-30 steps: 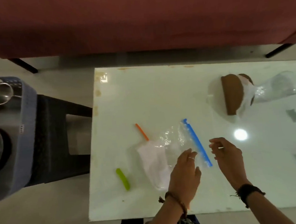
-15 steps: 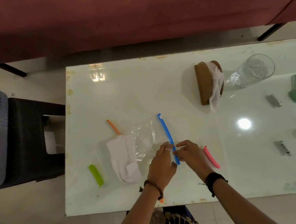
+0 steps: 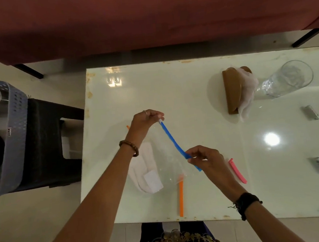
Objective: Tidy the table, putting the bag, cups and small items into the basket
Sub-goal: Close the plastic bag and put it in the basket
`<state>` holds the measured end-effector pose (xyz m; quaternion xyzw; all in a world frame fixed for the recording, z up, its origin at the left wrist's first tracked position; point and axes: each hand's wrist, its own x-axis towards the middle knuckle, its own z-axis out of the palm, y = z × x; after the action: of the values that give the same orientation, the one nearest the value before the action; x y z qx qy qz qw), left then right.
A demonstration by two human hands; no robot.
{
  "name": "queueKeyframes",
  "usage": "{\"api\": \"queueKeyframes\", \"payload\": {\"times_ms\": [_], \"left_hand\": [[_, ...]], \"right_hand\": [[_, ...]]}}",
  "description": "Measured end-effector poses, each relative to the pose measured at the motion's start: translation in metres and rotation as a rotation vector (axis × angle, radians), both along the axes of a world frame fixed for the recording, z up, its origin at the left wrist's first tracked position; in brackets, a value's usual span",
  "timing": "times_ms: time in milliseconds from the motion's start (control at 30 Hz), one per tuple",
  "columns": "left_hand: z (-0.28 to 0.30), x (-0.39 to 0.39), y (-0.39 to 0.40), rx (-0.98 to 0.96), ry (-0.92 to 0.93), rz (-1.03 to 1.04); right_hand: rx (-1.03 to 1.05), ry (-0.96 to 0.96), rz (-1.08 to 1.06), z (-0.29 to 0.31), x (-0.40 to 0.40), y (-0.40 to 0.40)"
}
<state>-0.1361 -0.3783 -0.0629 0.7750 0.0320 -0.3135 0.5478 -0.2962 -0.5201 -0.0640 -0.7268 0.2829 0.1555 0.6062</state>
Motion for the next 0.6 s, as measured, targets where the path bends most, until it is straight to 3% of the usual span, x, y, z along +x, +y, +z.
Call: {"api": "queueKeyframes", "payload": {"times_ms": [133,300,600], "left_hand": [[0.002,-0.006,0.021,-0.051,0.042,0.007],[0.006,-0.014,0.032,-0.080,-0.048,0.065],[0.021,-0.019,0.044,-0.198,-0.050,0.050]], "right_hand": [[0.015,0.036,-0.026,-0.004,0.009,0.004],[-0.040,0.028,0.040,-0.002,0.020,0.013],[-0.056,-0.228,-0.022,0.021,0.073,0.055]]}}
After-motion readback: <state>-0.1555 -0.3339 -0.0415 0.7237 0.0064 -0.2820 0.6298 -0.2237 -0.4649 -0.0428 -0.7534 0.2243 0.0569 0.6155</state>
